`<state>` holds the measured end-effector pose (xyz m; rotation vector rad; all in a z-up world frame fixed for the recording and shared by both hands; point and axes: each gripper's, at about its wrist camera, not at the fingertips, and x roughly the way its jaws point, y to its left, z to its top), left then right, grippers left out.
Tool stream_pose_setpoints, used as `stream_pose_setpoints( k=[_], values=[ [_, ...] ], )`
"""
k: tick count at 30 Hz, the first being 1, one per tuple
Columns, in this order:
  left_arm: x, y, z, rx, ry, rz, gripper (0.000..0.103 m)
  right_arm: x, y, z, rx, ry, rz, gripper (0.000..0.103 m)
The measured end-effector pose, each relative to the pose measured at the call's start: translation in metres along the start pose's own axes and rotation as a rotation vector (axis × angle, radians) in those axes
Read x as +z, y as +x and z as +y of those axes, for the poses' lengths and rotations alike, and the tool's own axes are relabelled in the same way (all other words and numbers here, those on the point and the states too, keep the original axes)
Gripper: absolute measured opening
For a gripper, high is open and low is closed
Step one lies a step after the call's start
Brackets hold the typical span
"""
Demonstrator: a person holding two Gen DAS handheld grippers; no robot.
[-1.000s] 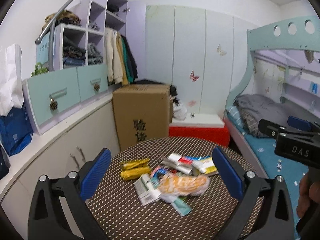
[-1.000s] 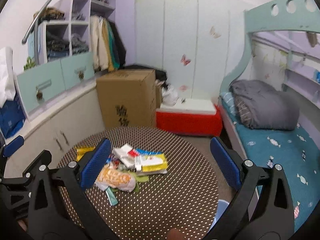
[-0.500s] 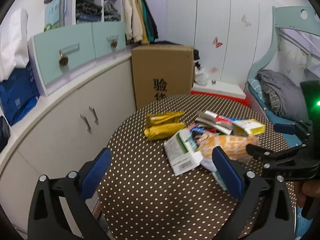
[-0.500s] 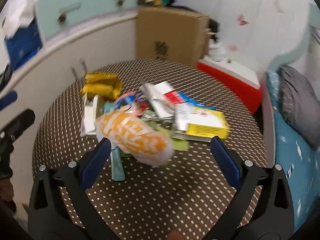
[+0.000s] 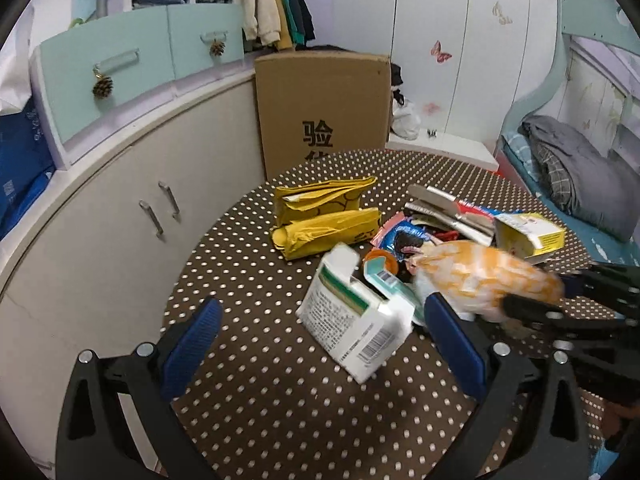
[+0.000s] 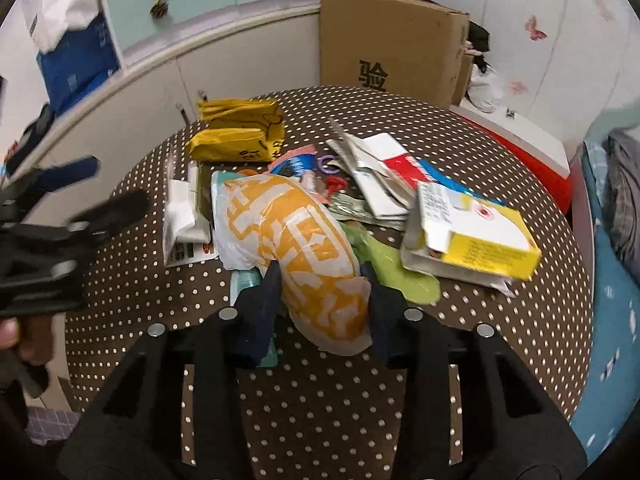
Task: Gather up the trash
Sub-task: 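Grasp the orange-and-white plastic bag with the right gripper while the left gripper grasps the white medicine box, then carry the bag and box to the white wastebasket with both grippers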
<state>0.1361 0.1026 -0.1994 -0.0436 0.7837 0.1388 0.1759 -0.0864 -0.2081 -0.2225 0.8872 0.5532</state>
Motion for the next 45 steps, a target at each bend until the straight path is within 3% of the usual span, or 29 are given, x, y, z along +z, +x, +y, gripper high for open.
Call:
stream_pose_setpoints(
  k=[5, 10, 12, 13, 14, 22, 25, 34, 45],
  values=[
    [-0.003, 0.033, -0.004, 0.012, -0.011, 0.069, 0.099, -0.015, -0.016, -0.018, 0.015, 0.084, -0.016, 0.037],
    [-0.005, 0.046, 0.002, 0.006, -0.06, 0.087, 0.097, -0.026, -0.034, -0.038, 0.033, 0.166, -0.046, 0.037],
    [-0.007, 0.047, 0.003, -0.024, -0.066, 0.089, 0.084, -0.028, -0.039, -0.042, 0.036, 0.181, -0.052, 0.037],
    [-0.007, 0.05, 0.002, -0.036, -0.067, 0.1, 0.072, -0.03, -0.042, -0.044, 0.032, 0.186, -0.055, 0.037],
    [-0.008, 0.05, 0.002, -0.044, -0.068, 0.108, 0.071, -0.032, -0.044, -0.045, 0.029, 0.19, -0.057, 0.037],
    [-0.02, 0.033, 0.008, -0.083, -0.034, 0.08, 0.061, -0.041, -0.055, -0.055, 0.037, 0.223, -0.08, 0.037],
    [-0.024, 0.023, 0.011, -0.094, -0.022, 0.073, 0.047, -0.043, -0.062, -0.061, 0.043, 0.246, -0.101, 0.037],
    [-0.025, 0.006, 0.005, -0.129, -0.025, 0.073, 0.03, -0.052, -0.091, -0.091, 0.026, 0.302, -0.169, 0.037],
    [-0.007, -0.038, -0.038, -0.183, 0.039, -0.015, 0.028, -0.083, -0.129, -0.142, -0.034, 0.401, -0.247, 0.037]
  ],
)
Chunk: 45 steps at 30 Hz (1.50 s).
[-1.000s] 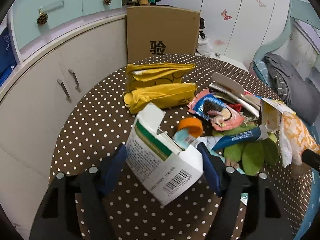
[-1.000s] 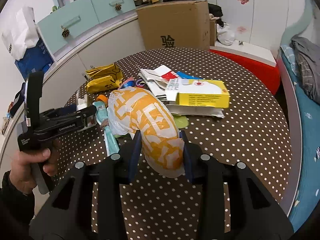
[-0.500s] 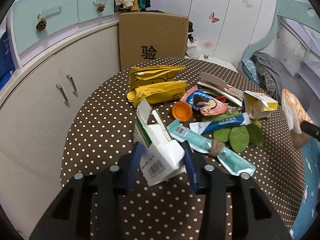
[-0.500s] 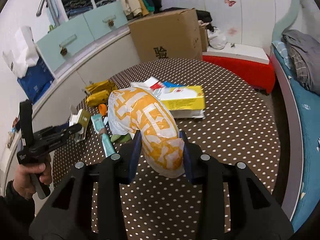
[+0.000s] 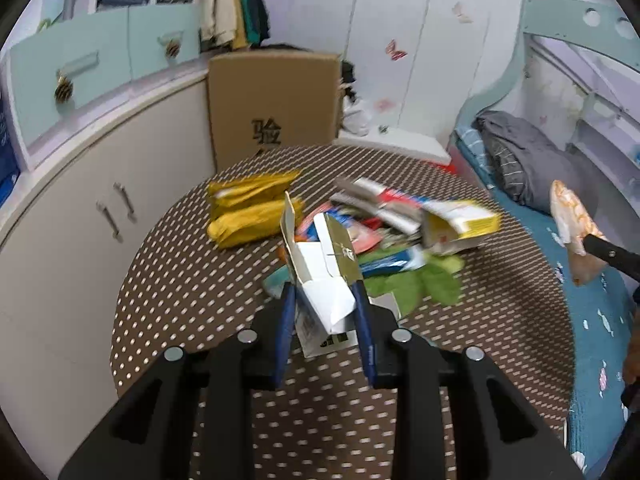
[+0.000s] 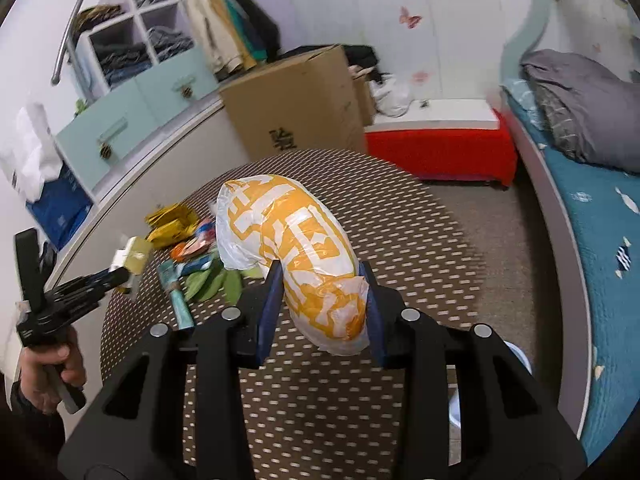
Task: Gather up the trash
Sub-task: 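Carry the bag and box to the white wastebasket with both grippers, then open both grippers over the wastebasket to drop the bag and box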
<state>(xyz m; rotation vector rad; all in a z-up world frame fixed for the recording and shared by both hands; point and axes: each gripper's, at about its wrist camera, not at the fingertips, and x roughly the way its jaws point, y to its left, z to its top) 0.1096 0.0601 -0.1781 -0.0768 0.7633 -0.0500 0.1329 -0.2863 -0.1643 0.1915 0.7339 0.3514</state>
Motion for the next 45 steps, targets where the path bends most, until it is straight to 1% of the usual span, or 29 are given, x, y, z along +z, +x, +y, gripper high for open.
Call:
stream_pose_setpoints(
  k=[3, 6, 9, 10, 12, 13, 17, 20, 22, 23, 24, 25, 29, 32, 34, 38, 40, 43, 45],
  values=[
    [0.009, -0.008, -0.019, -0.031, 0.029, -0.026, 0.028, 0.002, -0.013, -0.028, -0.034, 0.049, -0.027, 0.037],
    [0.019, -0.014, -0.048, -0.081, 0.068, -0.049, 0.028, 0.001, -0.023, -0.064, -0.073, 0.126, -0.039, 0.037],
    [0.027, -0.015, -0.076, -0.121, 0.109, -0.061, 0.028, -0.009, -0.031, -0.112, -0.112, 0.24, -0.043, 0.037],
    [0.029, -0.014, -0.09, -0.144, 0.13, -0.062, 0.028, -0.014, -0.033, -0.124, -0.126, 0.269, -0.041, 0.038],
    [0.031, -0.012, -0.108, -0.175, 0.155, -0.061, 0.028, -0.023, -0.032, -0.149, -0.168, 0.324, -0.024, 0.038],
    [0.032, -0.01, -0.121, -0.194, 0.176, -0.058, 0.028, -0.032, -0.03, -0.169, -0.188, 0.373, -0.007, 0.038],
    [0.035, -0.001, -0.164, -0.262, 0.239, -0.039, 0.028, -0.058, -0.013, -0.218, -0.227, 0.491, 0.057, 0.039],
    [0.031, 0.005, -0.192, -0.304, 0.281, -0.021, 0.028, -0.08, 0.008, -0.254, -0.232, 0.576, 0.102, 0.045],
    [0.029, 0.012, -0.212, -0.329, 0.31, -0.004, 0.028, -0.092, 0.024, -0.272, -0.235, 0.632, 0.134, 0.06],
    [0.029, 0.015, -0.221, -0.34, 0.32, 0.002, 0.028, -0.097, 0.032, -0.28, -0.234, 0.662, 0.153, 0.064],
    [0.029, 0.019, -0.231, -0.35, 0.333, 0.012, 0.028, -0.106, 0.037, -0.289, -0.238, 0.698, 0.17, 0.07],
    [0.029, 0.024, -0.245, -0.366, 0.351, 0.025, 0.028, -0.114, 0.038, -0.296, -0.25, 0.73, 0.176, 0.073],
    [0.025, 0.045, -0.284, -0.409, 0.407, 0.066, 0.028, -0.128, 0.028, -0.304, -0.254, 0.783, 0.138, 0.076],
    [0.019, 0.061, -0.316, -0.448, 0.454, 0.107, 0.028, -0.133, 0.012, -0.306, -0.253, 0.801, 0.097, 0.079],
    [0.013, 0.075, -0.339, -0.471, 0.49, 0.138, 0.028, -0.133, -0.004, -0.307, -0.26, 0.804, 0.057, 0.083],
    [0.002, 0.1, -0.376, -0.507, 0.533, 0.201, 0.028, -0.13, -0.033, -0.31, -0.275, 0.796, -0.008, 0.087],
    [-0.005, 0.113, -0.393, -0.516, 0.558, 0.233, 0.028, -0.125, -0.05, -0.307, -0.281, 0.776, -0.047, 0.091],
    [-0.015, 0.132, -0.419, -0.52, 0.604, 0.278, 0.029, -0.117, -0.066, -0.302, -0.286, 0.756, -0.086, 0.093],
    [-0.021, 0.141, -0.433, -0.524, 0.628, 0.292, 0.03, -0.111, -0.078, -0.296, -0.281, 0.74, -0.118, 0.093]
  ],
)
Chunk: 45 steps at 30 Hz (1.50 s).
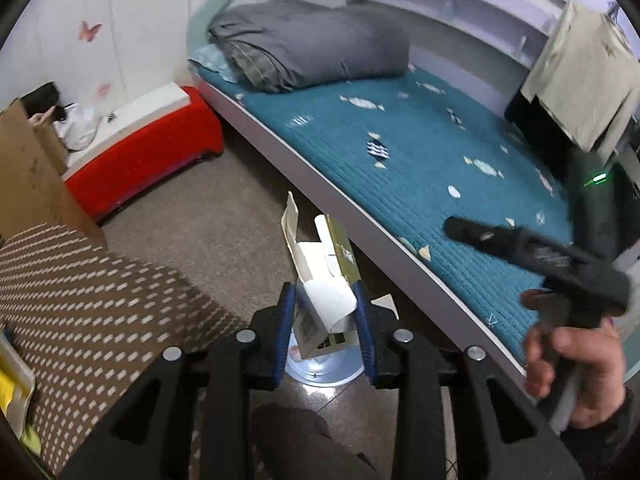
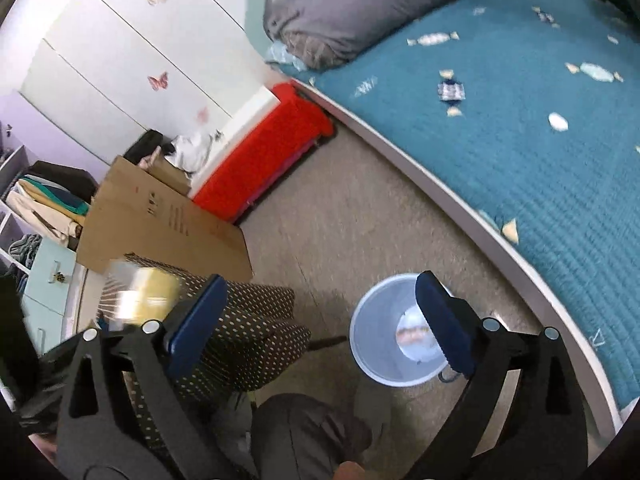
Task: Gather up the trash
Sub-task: 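Open both grippers over the wastebasket to drop the bag and box, then return both tools to the table and grasp the teal toothpaste tube with the left gripper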
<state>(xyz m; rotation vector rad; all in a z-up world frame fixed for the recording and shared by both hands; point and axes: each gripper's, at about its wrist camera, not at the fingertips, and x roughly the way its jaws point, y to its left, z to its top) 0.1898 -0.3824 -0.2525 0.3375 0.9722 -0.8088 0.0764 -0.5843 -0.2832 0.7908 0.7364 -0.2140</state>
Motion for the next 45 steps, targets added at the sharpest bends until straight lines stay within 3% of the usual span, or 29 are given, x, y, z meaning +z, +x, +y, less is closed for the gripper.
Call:
stream_pose_setpoints(
  k=[3, 4, 5, 6, 12, 17, 24, 34, 45],
  values=[
    [0.007, 0.022, -0.006, -0.019, 0.023, 0.035, 0.034, 0.006, -0.012, 0.007, 0.019, -0.005, -0.031, 0.094],
    [0.01, 0.029, -0.008, -0.007, 0.031, 0.044, 0.054, 0.007, -0.015, 0.008, 0.023, -0.007, -0.039, 0.094],
    [0.011, 0.033, -0.008, 0.012, 0.03, 0.051, 0.086, 0.008, -0.019, 0.011, 0.026, -0.011, -0.048, 0.095],
    [0.013, 0.035, -0.007, 0.026, 0.023, 0.052, 0.095, 0.008, -0.021, 0.012, 0.028, -0.015, -0.054, 0.097],
    [0.01, 0.011, 0.005, 0.034, -0.016, 0.007, 0.096, 0.003, -0.042, 0.026, 0.039, -0.039, -0.123, 0.097],
    [0.0, -0.029, 0.016, 0.053, -0.044, -0.06, 0.096, -0.001, -0.056, 0.048, -0.023, -0.113, -0.19, 0.097],
    [-0.016, -0.092, 0.028, 0.09, -0.084, -0.169, 0.096, -0.01, -0.076, 0.09, 0.005, -0.214, -0.215, 0.097],
    [-0.048, -0.176, 0.047, 0.172, -0.145, -0.324, 0.096, -0.03, -0.09, 0.161, 0.084, -0.355, -0.21, 0.097],
    [-0.098, -0.24, 0.092, 0.299, -0.272, -0.407, 0.096, -0.068, -0.086, 0.242, 0.181, -0.521, -0.149, 0.097]
  ],
)
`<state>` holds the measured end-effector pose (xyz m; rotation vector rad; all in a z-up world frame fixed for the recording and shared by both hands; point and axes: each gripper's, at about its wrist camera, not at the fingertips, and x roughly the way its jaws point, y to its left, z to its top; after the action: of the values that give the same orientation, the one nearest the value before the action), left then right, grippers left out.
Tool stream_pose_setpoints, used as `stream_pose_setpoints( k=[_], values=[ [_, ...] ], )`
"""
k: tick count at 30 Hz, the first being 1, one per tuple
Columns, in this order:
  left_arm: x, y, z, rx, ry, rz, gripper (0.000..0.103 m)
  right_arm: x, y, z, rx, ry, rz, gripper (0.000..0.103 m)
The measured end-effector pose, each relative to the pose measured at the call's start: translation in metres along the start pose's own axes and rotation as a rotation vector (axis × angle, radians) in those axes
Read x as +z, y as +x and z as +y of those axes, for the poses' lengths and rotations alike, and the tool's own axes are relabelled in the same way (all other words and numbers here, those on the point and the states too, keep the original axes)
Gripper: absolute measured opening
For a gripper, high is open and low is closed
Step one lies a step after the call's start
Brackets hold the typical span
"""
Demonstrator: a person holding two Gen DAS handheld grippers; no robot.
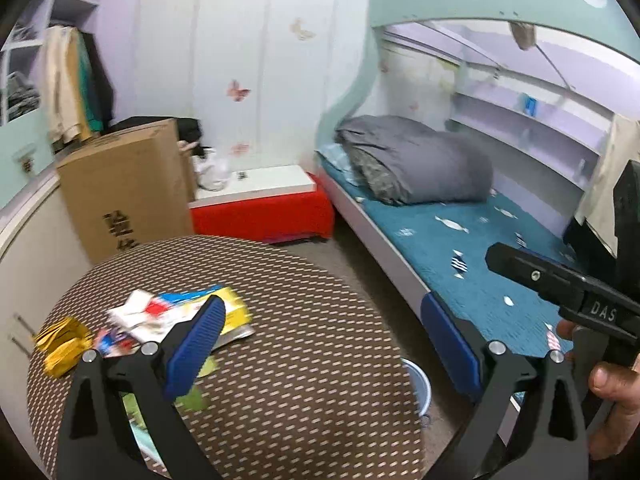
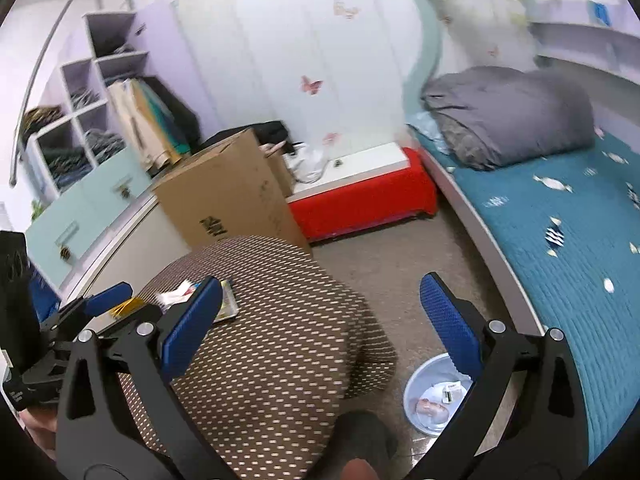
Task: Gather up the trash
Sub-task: 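Return both tools to the table and grasp the teal toothpaste tube with the left gripper, then grasp the blue wrapper strip with the right gripper while the left gripper holds the tube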
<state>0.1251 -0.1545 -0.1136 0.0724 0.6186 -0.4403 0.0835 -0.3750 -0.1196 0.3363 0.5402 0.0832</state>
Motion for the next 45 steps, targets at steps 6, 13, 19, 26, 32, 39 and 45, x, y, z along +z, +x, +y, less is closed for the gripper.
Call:
stream_pose_setpoints(
  k=[6, 13, 19, 26, 32, 39, 45],
  values=[
    [-0.015, -0.024, 0.047, 0.084, -0.079, -0.012, 0.096, -0.005, 0.016, 0.043, 0.057, -0.082, 0.041, 0.097],
    [-0.038, -0.044, 0.102, 0.193, -0.187, -0.009, 0.096, -0.014, 0.035, 0.084, 0.105, -0.15, 0.086, 0.097],
    [-0.068, -0.04, 0.142, 0.295, -0.284, 0.049, 0.096, -0.025, 0.049, 0.106, 0.139, -0.189, 0.129, 0.097],
    [-0.108, -0.016, 0.184, 0.396, -0.406, 0.156, 0.096, -0.041, 0.07, 0.127, 0.172, -0.224, 0.185, 0.097],
    [-0.123, 0.014, 0.201, 0.445, -0.448, 0.229, 0.095, -0.052, 0.087, 0.133, 0.197, -0.233, 0.231, 0.097],
    [-0.133, 0.024, 0.207, 0.392, -0.415, 0.272, 0.039, -0.062, 0.102, 0.148, 0.238, -0.289, 0.281, 0.097],
    [-0.152, -0.004, 0.225, 0.345, -0.426, 0.261, 0.022, -0.08, 0.125, 0.196, 0.319, -0.448, 0.339, 0.096]
  ],
)
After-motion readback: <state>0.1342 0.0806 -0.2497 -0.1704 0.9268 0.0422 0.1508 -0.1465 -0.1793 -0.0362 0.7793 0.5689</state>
